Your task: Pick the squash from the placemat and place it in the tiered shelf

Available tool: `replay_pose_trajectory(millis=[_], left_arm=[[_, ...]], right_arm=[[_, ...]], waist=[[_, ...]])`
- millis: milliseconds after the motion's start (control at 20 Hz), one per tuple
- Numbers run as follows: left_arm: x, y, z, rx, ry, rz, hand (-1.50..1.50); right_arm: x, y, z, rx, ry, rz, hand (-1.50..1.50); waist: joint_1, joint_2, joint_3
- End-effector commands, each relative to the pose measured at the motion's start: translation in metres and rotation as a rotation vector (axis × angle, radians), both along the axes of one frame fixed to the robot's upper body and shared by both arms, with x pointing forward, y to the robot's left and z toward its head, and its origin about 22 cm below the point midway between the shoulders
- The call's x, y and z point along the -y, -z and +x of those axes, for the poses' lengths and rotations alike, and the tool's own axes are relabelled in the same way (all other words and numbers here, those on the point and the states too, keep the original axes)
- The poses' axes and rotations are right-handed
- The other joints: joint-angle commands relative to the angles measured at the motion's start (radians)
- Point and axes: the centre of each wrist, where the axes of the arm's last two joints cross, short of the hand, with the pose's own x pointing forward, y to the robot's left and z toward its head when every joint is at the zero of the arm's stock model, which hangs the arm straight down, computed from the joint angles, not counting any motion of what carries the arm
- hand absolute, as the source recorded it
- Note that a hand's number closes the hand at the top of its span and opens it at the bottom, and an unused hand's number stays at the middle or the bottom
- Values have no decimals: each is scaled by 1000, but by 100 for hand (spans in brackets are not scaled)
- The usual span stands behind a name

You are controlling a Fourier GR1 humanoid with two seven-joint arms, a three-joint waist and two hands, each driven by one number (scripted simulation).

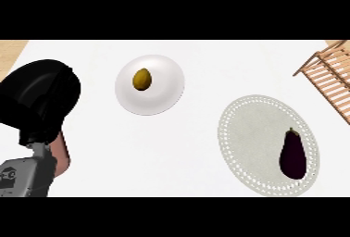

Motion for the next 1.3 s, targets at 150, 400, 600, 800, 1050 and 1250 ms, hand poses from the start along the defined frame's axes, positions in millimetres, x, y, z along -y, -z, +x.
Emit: replay_pose_trajectory(millis=[150,400,600,800,1050,1250], left_arm=[[8,9,9,6,27,-3,0],[-10,-12,13,15,41,-6,0],[16,-18,2,15,38,-10,0],[-2,0,13,-10,19,-2,0],[7,-2,8,4,40,-9,0],[-3,1,-8,7,37,-3,0]], right_arm=[[80,-8,-22,22,15,21,150],[114,7,-22,21,26,37,150],[137,15,-14,7,26,30,150],[127,39,-16,12,4,11,150],[169,58,3,54,217,68,-150],[181,34,12,192,211,79,-150]], waist=[[15,5,-1],[22,5,-1],[28,4,-1],[20,4,-1],[30,8,0],[39,6,0]])
